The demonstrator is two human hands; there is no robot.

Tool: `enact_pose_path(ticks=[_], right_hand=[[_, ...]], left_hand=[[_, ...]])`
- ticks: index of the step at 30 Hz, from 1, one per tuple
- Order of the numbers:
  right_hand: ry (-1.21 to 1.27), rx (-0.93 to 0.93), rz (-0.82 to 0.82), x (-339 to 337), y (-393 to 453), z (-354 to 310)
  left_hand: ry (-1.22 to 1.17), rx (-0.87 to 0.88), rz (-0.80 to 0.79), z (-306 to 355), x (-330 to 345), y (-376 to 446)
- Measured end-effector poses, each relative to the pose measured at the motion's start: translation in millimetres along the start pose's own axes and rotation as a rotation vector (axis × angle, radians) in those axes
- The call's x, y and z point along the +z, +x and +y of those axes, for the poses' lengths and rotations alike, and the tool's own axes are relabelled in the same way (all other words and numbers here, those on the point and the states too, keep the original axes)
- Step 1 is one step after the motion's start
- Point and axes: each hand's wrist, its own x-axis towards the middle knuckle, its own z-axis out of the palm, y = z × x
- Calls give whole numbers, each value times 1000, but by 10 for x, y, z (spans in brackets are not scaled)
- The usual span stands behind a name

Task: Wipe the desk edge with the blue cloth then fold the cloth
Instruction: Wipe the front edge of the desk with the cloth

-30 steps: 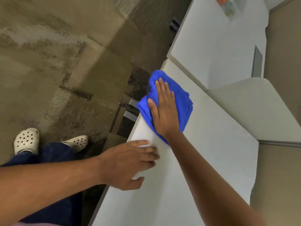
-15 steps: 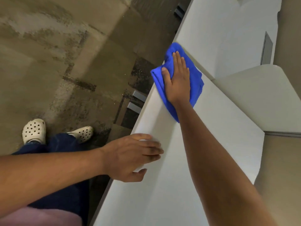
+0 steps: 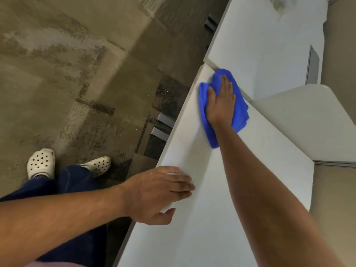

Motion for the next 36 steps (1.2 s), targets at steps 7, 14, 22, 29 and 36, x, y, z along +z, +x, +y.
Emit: enact_pose_path(ticks=[7,14,22,29,36], right_hand=[[-12,-300,-96,11,-4,81],[-5,267,75,-35,-126,181],[-2,-265,-80,79,-610,92],[-23,209,83,157,-806,16],[-36,-173,-70,302,-1172,-133]], left_hand=[[53,23,8,-22,22,-4],[32,2,-26,-12,3,3],[66,21,18,5,-60,-15],[40,-3,1,15,-38,-10],[50,-8,45,20,-16,-16]])
